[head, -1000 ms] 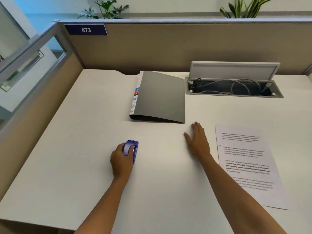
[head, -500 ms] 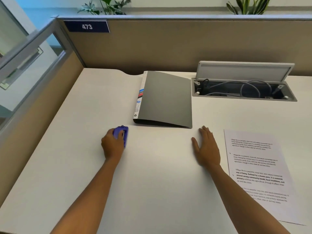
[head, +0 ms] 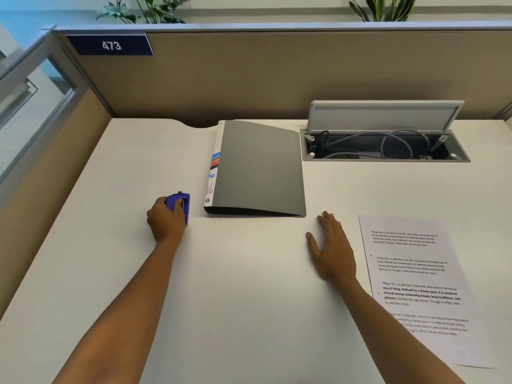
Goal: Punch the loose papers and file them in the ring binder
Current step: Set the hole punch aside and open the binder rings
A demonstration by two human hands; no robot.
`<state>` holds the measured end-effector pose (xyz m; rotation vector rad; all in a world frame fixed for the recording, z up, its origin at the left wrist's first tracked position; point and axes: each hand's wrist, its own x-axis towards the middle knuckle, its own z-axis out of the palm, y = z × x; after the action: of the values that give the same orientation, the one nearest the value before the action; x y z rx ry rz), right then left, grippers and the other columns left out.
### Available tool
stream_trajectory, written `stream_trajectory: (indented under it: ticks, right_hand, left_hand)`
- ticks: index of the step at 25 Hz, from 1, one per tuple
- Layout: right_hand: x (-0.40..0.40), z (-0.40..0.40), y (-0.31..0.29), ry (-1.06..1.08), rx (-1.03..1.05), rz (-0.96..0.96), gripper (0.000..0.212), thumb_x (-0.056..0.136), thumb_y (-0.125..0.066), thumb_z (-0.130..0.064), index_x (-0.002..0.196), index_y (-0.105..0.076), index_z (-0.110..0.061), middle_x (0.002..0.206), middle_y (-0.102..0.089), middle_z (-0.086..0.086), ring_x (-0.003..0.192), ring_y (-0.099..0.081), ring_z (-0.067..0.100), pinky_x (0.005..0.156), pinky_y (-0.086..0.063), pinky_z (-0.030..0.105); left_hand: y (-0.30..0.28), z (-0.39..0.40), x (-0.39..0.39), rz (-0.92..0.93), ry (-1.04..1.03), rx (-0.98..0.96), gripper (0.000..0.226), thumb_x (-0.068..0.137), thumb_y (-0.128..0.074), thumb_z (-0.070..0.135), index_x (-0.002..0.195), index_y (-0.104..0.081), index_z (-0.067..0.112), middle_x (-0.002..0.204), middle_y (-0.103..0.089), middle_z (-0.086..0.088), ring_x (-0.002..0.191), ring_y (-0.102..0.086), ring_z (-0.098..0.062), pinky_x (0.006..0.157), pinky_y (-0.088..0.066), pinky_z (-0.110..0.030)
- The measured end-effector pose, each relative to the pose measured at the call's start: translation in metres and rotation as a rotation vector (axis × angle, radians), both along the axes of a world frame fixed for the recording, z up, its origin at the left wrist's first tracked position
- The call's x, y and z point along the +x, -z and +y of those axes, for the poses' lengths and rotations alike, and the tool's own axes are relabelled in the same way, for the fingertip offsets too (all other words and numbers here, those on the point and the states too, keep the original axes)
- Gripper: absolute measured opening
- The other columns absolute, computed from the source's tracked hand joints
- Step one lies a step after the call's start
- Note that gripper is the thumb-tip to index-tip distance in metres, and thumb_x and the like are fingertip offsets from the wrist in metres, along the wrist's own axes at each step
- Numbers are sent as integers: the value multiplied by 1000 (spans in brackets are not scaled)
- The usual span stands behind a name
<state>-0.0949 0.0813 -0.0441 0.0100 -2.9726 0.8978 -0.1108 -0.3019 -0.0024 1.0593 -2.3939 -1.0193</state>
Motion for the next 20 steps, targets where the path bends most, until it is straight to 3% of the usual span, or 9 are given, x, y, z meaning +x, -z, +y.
stream_trajectory:
  ticks: [4, 6, 9, 12, 16, 20]
  right_hand:
    - [0, 1, -1, 7, -1, 11, 56, 96, -50, -47, 145, -41, -23, 160, -32, -10, 150, -26, 13, 117, -35, 37]
    - [0, 1, -2, 8, 1, 11, 55, 96, -50, -46, 145, -42, -22, 159, -32, -9, 149, -26, 12, 117, -35, 36]
    - [0, 0, -2, 5, 7, 16, 55, 96, -50, -47, 145, -42, -22, 159, -33, -9, 149, -27, 12, 116, -36, 38]
    - [-1, 1, -1, 0, 6, 25, 54, 95, -51, -46, 143, -44, -21, 158, -35, -8, 148, -27, 11, 116, -37, 39]
    - [-1, 0, -1, 1, -7, 42, 52, 95, -53, -44, 141, -47, -21, 157, -38, -8, 148, -29, 11, 117, -36, 39]
    - [0, 0, -2, 2, -15, 50, 51, 95, -54, -44, 140, -48, -22, 156, -39, -8, 147, -30, 12, 117, -35, 38]
  left_hand:
    - [-12, 19, 1, 38, 80, -90, 54, 93, -65, 25, 139, -47, 3, 139, -55, -17, 128, -50, -35, 99, -48, -42]
    - [-16, 42, 2, 132, 315, -179, 66, 89, -67, 23, 147, -39, 9, 150, -46, -11, 140, -39, -28, 110, -39, -38]
    - [-7, 70, -7, 99, 677, -296, 81, 82, -68, 15, 153, -30, 12, 159, -34, -6, 150, -23, -25, 119, -25, -38]
    - [-2, 82, -26, -10, 756, -416, 88, 81, -71, 21, 155, -25, 11, 163, -27, -8, 153, -17, -26, 124, -18, -47]
    - [3, 90, -40, -124, 785, -544, 86, 88, -65, 32, 158, -17, 16, 165, -18, -8, 154, -10, -28, 124, -10, -47]
    - [6, 88, -37, -144, 765, -511, 79, 94, -58, 31, 159, -15, 19, 167, -14, -7, 154, -7, -28, 123, -9, -49]
